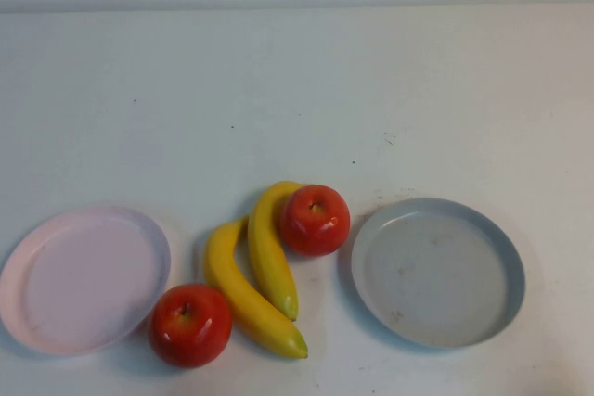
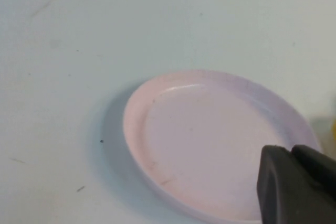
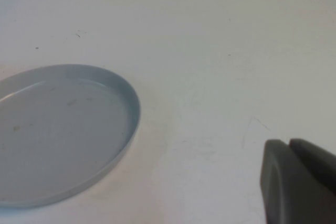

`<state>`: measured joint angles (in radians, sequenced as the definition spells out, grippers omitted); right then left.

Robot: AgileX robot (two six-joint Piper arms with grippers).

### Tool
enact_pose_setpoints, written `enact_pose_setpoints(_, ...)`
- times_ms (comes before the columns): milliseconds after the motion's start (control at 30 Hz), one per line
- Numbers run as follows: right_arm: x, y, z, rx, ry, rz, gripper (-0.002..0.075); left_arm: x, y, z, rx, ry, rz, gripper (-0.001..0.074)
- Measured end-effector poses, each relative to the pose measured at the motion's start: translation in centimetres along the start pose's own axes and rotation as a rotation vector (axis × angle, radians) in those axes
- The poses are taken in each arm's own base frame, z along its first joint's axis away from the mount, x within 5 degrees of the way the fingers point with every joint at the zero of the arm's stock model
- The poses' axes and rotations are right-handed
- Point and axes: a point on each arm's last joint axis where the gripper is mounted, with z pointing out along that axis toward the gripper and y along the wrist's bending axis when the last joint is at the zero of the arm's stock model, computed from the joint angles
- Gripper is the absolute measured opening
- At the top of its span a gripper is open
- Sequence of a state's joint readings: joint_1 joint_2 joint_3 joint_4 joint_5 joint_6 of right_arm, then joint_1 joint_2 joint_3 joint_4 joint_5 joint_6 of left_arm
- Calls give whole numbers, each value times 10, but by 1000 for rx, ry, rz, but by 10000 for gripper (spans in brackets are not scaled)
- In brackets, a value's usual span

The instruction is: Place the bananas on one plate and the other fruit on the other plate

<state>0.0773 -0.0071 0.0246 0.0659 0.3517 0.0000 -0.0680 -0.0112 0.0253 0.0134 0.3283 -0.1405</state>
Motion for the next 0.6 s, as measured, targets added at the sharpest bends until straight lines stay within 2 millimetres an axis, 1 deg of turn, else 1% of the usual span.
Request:
enact_pose_setpoints(167,0,0,0,0,0,0,-17,-9,-3,0,49,-91,-308,4)
enact_pose_setpoints(267,0,0,0,0,0,0,-17,-15,-4,-1,77,-152,-444,4)
enact_pose_setpoints(367,0,0,0,0,0,0,-17,-20,-4,-2,100,-205,-511,4)
enact_pose_setpoints(467,0,0,0,0,0,0,-17,-22,-4,-3,109,-231,-524,4)
enact_pose_setpoints(600,0,0,0,0,0,0,-17,-22,-4,-3,104,-198,-551,1)
